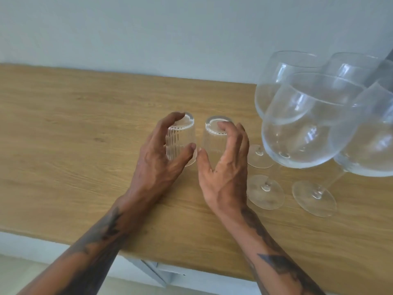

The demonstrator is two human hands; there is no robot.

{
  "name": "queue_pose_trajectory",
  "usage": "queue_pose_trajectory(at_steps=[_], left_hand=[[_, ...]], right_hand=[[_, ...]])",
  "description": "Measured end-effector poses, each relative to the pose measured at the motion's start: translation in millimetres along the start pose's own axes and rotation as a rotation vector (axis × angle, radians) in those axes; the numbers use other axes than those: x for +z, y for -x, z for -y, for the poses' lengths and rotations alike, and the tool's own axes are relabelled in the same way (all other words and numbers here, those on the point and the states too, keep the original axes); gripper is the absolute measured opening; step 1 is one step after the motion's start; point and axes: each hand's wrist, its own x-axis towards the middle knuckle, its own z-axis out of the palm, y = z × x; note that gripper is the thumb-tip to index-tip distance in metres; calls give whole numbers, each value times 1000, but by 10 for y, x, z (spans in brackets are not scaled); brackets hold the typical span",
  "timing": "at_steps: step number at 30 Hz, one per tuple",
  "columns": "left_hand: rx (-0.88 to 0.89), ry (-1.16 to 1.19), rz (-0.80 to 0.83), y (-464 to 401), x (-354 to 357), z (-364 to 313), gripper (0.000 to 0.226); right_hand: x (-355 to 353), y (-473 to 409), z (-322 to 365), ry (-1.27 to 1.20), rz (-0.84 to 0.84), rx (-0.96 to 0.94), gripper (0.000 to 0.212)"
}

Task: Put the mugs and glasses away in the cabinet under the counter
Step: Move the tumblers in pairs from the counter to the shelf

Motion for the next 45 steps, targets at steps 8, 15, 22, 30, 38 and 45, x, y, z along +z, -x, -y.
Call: queue_pose_trajectory(at_steps=[8, 15, 22, 30, 38, 45], left_hand=[[-41, 86, -69, 129, -61, -100, 62], [-90, 76, -111, 652, -291, -644, 61], [-105, 24, -180, 1526, -504, -1518, 61], [-200, -24, -142, 2705, -274, -1601, 62], [-340, -49, -32, 3030, 300, -731, 56], [-353, -105, 57, 2656, 788, 367, 53]], right_hand=[[-128, 65, -18, -23, -41, -116, 50], [-586, 498, 258, -126, -3, -217, 49], [-1470, 1241, 463, -249, 83, -256, 50], [-2064, 2212, 77, -247, 233, -154, 61], [-1353, 2565, -807, -136, 328, 76, 54], [-489, 2207, -1594, 66, 283, 104, 50]])
